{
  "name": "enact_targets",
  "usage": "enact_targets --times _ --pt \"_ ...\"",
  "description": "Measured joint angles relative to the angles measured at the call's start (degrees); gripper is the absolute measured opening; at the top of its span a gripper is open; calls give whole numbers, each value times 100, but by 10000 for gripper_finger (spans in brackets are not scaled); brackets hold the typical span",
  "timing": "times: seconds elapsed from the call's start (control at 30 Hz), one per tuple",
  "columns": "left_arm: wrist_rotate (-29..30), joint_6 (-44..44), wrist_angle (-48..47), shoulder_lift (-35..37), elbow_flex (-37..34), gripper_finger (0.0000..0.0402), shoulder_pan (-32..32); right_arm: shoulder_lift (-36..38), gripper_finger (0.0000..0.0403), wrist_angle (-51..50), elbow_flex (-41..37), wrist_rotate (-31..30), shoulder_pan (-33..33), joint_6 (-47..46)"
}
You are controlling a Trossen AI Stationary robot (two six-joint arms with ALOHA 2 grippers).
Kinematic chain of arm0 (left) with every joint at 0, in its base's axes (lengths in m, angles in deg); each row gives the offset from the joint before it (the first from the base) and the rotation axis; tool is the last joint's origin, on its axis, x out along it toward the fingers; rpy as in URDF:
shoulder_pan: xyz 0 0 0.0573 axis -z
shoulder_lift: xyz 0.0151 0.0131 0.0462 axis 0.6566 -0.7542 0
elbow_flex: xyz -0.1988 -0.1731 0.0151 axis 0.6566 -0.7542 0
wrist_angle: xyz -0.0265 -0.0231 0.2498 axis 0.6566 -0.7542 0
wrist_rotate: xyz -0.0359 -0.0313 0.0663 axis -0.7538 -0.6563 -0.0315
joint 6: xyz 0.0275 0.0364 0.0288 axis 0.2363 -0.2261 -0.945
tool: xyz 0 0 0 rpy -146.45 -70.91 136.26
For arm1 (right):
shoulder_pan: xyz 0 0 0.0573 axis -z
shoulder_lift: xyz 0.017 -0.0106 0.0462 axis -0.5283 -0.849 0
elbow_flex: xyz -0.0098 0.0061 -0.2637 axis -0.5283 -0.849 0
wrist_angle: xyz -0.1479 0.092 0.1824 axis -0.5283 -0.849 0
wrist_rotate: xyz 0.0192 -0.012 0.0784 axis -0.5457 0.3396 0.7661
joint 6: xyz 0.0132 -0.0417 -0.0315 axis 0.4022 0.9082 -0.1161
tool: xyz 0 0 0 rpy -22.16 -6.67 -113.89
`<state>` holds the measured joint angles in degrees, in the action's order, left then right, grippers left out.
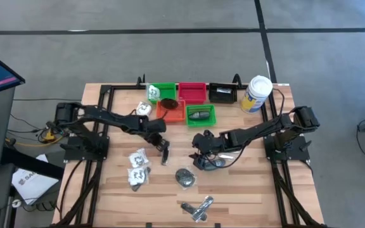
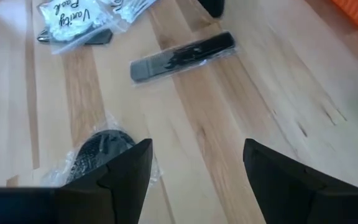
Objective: Pick & Place Travel size toiletries
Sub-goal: Put the black comb into the red bin
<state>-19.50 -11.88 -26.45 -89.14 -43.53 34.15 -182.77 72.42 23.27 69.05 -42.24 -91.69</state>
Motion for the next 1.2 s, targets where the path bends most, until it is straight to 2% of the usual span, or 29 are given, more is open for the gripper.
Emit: enact_targets --times 0.17,0.3,0.5,0.8,0.93,1.2 --pt "-375 -97 460 -559 135 0 50 0 244 -36 2 0 -13 -49" --pt "-402 -316 540 -869 384 0 192 0 244 -49 2 7 -18 -66" --pt "-648 -902 851 -990 717 0 236 0 244 -77 2 43 -18 -63" --pt "-1013 -948 1151 -1273 963 0 370 0 244 -104 1 153 -18 -52" --pt "-906 -1055 1108 -1125 937 0 528 0 244 -101 1 159 -18 -48" --pt "-508 -1015 867 -356 944 0 731 0 244 -80 2 175 -54 2"
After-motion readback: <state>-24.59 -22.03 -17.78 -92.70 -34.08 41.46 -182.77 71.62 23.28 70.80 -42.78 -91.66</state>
